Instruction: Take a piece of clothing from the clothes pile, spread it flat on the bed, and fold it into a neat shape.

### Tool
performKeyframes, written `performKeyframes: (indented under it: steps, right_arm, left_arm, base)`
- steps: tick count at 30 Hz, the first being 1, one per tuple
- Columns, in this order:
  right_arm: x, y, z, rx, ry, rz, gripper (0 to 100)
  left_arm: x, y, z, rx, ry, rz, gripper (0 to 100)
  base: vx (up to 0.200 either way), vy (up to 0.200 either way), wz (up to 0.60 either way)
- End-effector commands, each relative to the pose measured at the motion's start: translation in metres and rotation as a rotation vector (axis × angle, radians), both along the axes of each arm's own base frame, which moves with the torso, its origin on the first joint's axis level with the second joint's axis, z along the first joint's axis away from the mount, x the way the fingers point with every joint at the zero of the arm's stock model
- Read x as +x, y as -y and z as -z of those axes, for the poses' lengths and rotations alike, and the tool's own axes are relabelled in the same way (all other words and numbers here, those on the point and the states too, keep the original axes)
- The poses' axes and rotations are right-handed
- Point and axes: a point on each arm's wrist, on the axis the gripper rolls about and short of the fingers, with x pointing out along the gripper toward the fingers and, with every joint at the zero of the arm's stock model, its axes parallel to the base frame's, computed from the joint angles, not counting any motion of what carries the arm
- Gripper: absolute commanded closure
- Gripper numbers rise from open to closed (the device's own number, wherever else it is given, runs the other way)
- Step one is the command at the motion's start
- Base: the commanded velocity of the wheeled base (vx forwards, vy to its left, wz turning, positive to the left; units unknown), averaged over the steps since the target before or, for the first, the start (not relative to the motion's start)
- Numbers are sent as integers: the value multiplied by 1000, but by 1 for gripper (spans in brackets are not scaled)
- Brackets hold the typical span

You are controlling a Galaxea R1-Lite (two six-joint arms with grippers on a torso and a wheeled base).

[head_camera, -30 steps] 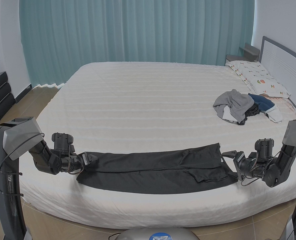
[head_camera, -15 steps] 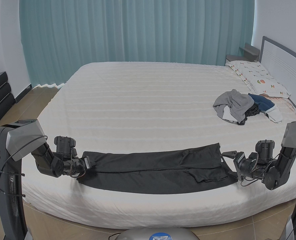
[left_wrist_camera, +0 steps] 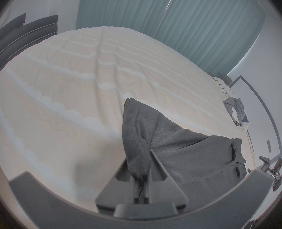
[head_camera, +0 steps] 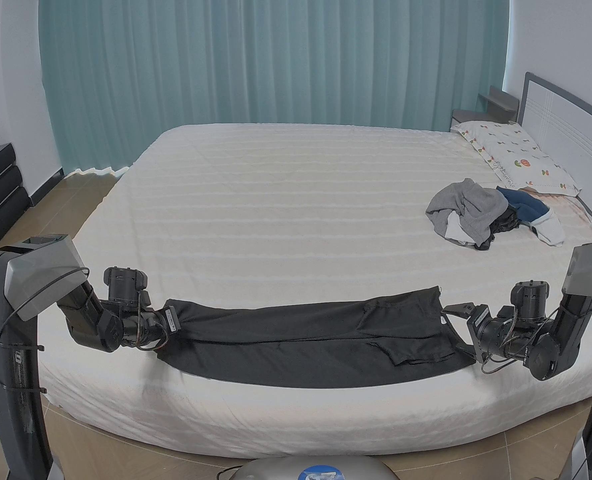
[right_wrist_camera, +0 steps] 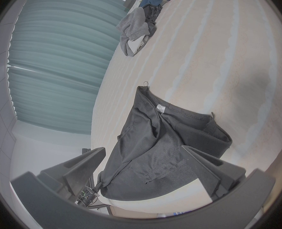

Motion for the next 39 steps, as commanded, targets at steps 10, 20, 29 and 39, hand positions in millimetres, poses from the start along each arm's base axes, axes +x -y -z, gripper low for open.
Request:
performKeyframes:
  steps: [10,20,29,39]
  right_arm:
    - [0,0,0,1,0,-1,0]
    - [0,0,1,0,-2,-1,0]
    - [0,0,1,2,-2,1,0]
    - [0,0,1,2,-2,1,0]
  left_arm:
    - [-5,-3,-8,3,7,-4,100]
    - [-5,3,-7,-5,6,12,0]
    - [-6,10,-5,-3,-1,33,100]
    - [-8,10,-5,2,-8,28,100]
  base:
    - [0,0,0]
    - [0,0,0]
    - [0,0,0]
    - [0,0,0]
